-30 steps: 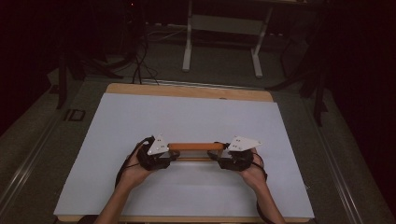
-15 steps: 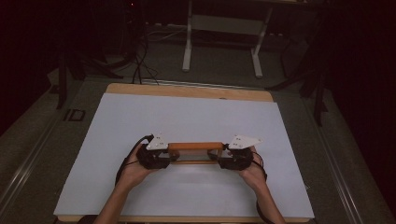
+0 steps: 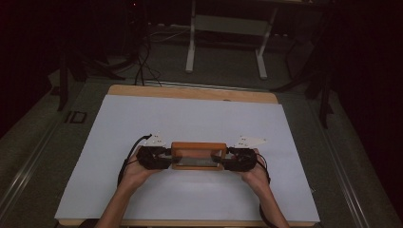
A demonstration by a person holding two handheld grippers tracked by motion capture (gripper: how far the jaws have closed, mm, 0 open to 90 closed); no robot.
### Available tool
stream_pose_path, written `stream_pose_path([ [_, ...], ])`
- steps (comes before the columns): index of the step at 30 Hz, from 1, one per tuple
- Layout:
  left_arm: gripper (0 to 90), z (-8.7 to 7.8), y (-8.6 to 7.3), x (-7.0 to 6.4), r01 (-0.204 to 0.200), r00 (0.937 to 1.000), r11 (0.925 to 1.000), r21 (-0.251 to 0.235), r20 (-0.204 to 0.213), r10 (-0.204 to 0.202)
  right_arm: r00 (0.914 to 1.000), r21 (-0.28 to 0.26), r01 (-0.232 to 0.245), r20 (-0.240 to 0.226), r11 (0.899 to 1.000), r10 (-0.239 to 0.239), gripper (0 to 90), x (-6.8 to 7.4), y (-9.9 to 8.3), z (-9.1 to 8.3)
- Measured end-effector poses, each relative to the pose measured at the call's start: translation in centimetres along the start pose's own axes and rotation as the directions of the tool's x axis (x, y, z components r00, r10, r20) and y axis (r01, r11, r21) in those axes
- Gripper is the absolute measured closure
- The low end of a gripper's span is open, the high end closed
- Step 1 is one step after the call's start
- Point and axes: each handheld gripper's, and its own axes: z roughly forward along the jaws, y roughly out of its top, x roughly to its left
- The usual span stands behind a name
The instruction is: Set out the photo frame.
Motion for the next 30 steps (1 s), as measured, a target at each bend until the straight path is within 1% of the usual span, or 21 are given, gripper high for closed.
stream_pose_path([
  [3, 60.4, 0.1, -0.1, 0.1, 0.016, 0.9999, 0.9999, -0.005, 0.002, -0.016, 0.9998, 0.004, -0.019, -0.005, 1.0, 0.019, 51.6, -0.1, -0.1, 0.1],
  [6, 60.3, 0.1, -0.1, 0.2, 0.022, 0.9998, 0.9997, -0.006, 0.004, -0.022, 0.9994, 0.006, -0.033, -0.008, 0.999, 0.033, 51.5, -0.3, -0.2, 0.3],
  [9, 59.9, 0.3, -0.2, 0.4, 0.044, 0.999, 0.999, -0.007, 0.004, -0.044, 0.9988, 0.009, -0.048, -0.007, 0.999, 0.048, 51.5, -0.4, -0.3, 0.4],
  [11, 59.7, 0.4, -0.2, 0.5, 0.055, 0.9985, 0.9985, -0.003, 0.004, -0.055, 0.9977, 0.013, -0.067, -0.013, 0.998, 0.067, 51.5, -0.6, -0.4, 0.5],
  [13, 59.4, 0.6, -0.3, 0.6, 0.065, 0.9979, 0.9979, -0.004, 0.003, -0.065, 0.997, 0.016, -0.075, -0.015, 0.997, 0.076, 51.5, -0.7, -0.5, 0.6],
  [16, 59.2, 0.7, -0.4, 0.8, 0.076, 0.9971, 0.997, -0.014, 0.007, -0.076, 0.9971, 0.015, -0.076, -0.009, 0.997, 0.076, 51.6, -0.8, -0.5, 0.8],
  [21, 58.2, 0.9, -0.4, 0.9, 0.091, 0.9958, 0.9956, -0.024, -0.002, -0.091, 0.9954, 0.001, -0.096, -0.003, 0.995, 0.096, 51.2, -1.0, -0.6, 0.9],
  [24, 57.5, 1.1, -0.4, 0.9, 0.096, 0.9952, 0.9951, -0.022, -0.017, -0.097, 0.9943, -0.003, -0.107, 0.0, 0.994, 0.107, 50.6, -1.1, -0.6, 1.1],
  [30, 56.4, 1.3, -0.4, 0.9, 0.114, 0.9929, 0.9932, -0.024, -0.032, -0.114, 0.9925, -0.01, -0.122, 0.008, 0.993, 0.122, 49.7, -1.3, -0.6, 1.3],
])
